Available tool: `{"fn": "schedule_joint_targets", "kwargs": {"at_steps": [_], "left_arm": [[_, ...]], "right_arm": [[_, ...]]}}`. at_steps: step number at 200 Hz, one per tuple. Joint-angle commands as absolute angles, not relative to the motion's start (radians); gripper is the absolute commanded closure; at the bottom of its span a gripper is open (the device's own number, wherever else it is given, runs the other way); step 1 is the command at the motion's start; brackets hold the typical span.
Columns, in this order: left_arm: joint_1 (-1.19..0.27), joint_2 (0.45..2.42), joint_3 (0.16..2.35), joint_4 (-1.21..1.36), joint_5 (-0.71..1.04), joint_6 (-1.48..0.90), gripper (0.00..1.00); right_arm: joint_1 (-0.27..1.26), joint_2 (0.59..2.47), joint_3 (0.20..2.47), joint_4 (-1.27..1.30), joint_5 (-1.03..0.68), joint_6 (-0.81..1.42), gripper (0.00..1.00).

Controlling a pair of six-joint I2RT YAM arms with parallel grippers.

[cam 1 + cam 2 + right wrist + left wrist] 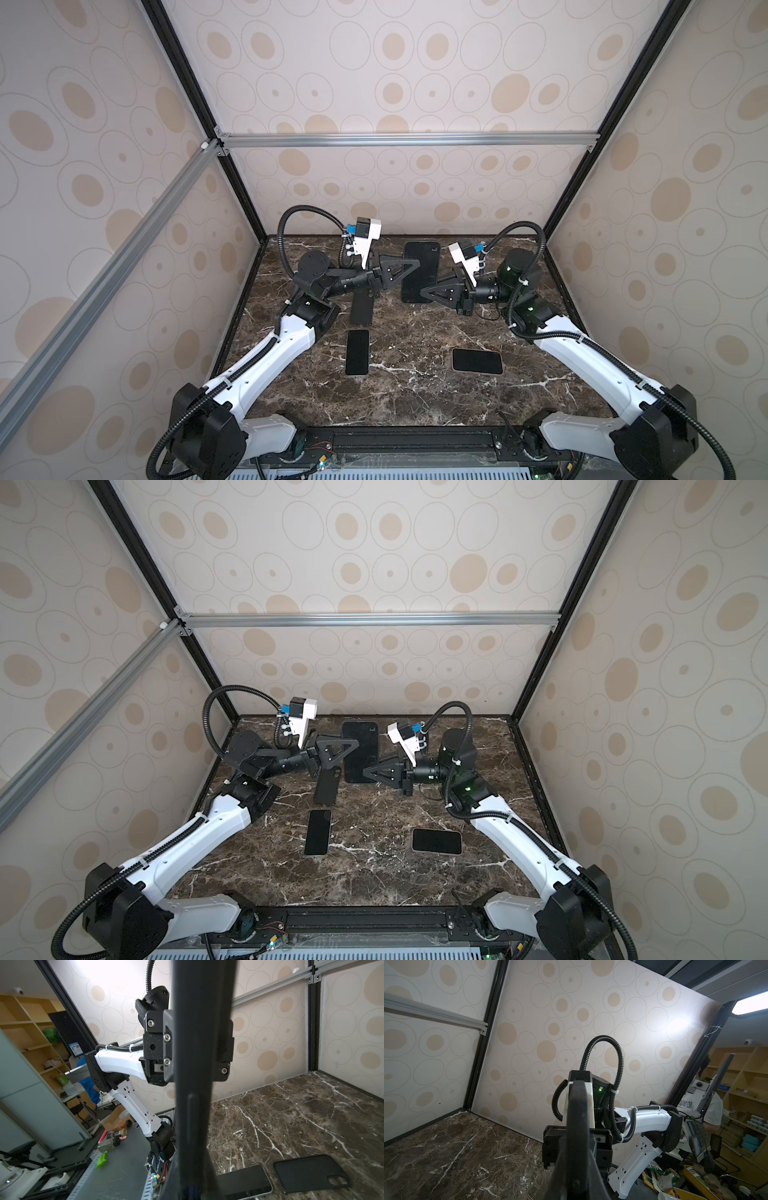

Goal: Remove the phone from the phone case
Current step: 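Hold the black phone upright with the right gripper beside the raised left gripper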

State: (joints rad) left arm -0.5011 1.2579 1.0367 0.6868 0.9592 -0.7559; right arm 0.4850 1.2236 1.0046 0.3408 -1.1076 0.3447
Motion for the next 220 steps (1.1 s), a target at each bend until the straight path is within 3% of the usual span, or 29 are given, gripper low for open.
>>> {"fn": "schedule_joint_targets", "kwargs": {"at_steps": [1, 16, 43, 62, 115, 137, 182, 193, 220], "left_arm": [[-0.497, 1.246, 1.061, 0.759, 0.919, -0.755, 1.00], [-0.497, 1.235, 1.078, 0.689, 0.896, -0.702, 1.00], [-0.519, 1.166, 1.134, 0.433, 0.732, -0.472, 0.64], [-0.572, 1.124, 1.179, 0.254, 0.571, -0.285, 0.55], [-0.578, 1.087, 1.215, 0.196, 0.496, -0.219, 0.55], [-0.587, 1.105, 1.224, 0.197, 0.541, -0.202, 0.64], [-0.613, 1.126, 1.240, 0.153, 0.447, -0.181, 0.68], [-0.602, 1.128, 1.240, 0.174, 0.464, -0.217, 0.65], [-0.493, 1.171, 1.232, 0.333, 0.732, -0.408, 0.57]], "right_arm": [[0.502, 1.204, 1.021, 0.354, -1.129, 0.332, 1.00], [0.503, 1.187, 1.025, 0.321, -1.102, 0.311, 1.00], [0.523, 1.134, 1.061, 0.107, -0.926, 0.172, 1.00], [0.561, 1.092, 1.054, 0.026, -0.733, 0.104, 1.00], [0.606, 1.019, 1.001, 0.007, -0.473, 0.018, 1.00], [0.607, 1.015, 1.007, 0.004, -0.463, 0.022, 1.00], [0.613, 1.010, 1.023, -0.007, -0.453, 0.005, 1.00], [0.614, 1.004, 1.019, 0.000, -0.446, -0.001, 1.00], [0.610, 1.024, 1.038, -0.020, -0.402, -0.008, 1.00]]}}
